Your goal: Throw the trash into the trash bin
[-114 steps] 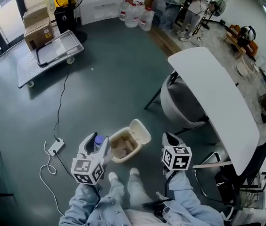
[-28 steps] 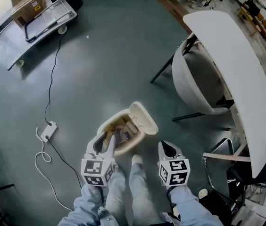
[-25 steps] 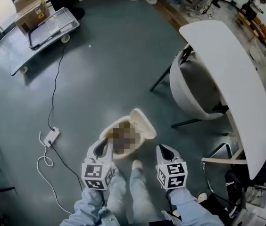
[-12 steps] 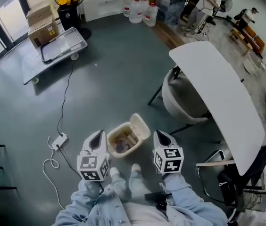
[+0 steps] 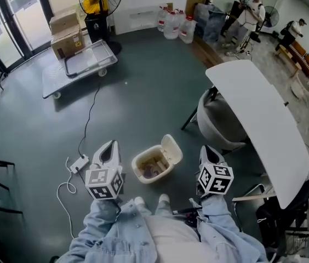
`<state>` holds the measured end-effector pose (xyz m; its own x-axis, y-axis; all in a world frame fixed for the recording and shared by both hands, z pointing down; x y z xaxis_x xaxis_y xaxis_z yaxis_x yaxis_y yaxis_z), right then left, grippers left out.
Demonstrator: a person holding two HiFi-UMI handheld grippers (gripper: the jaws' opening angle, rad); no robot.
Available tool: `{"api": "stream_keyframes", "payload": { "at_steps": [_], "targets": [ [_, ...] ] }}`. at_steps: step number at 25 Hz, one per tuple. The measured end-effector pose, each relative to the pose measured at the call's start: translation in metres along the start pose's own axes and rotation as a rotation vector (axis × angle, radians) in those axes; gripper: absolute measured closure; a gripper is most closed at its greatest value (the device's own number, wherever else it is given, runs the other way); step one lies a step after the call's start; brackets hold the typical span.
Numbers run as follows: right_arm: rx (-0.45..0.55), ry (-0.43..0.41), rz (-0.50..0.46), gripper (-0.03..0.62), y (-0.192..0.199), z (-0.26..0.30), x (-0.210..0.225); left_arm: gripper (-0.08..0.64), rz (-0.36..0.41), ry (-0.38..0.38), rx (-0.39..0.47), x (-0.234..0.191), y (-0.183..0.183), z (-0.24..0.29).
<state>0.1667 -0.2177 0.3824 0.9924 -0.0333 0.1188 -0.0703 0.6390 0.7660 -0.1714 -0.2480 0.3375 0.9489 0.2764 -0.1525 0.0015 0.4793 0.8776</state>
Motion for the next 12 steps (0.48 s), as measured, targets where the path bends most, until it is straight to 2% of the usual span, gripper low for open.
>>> {"api": "stream_keyframes", "payload": {
  "at_steps": [4,9,12],
  "targets": [
    [0.006,0.009,0.004,0.589,-0.0022,-0.0024,0.0023,0.551,-0.023,-0.027,0.001,-0.0079,0.0041,-0.0028],
    [-0.012,0.037,-0.071,0.589,-0.0028,-0.0027,-0.0005,0.551,-0.02,-0.023,0.008,-0.0015,0.0079,-0.0024],
    [-0.015,0.031,-0.074,0.589,-0.0038,-0.0003,-0.0041,0.551,-0.021,-0.021,0.004,-0.0002,0.0104,-0.0018]
  ]
}}
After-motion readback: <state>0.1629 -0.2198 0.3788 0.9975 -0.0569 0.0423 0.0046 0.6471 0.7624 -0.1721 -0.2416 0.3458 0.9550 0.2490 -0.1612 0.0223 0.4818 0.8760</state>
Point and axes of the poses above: the fingertips, and each gripper's own axes: z forward along the fingers, x to its right, y out of its underside, the point moved 1 cm from there along -z, backward along the fingers, and after that the axes turned 11 degrees about -x, right-handed, at the moved point
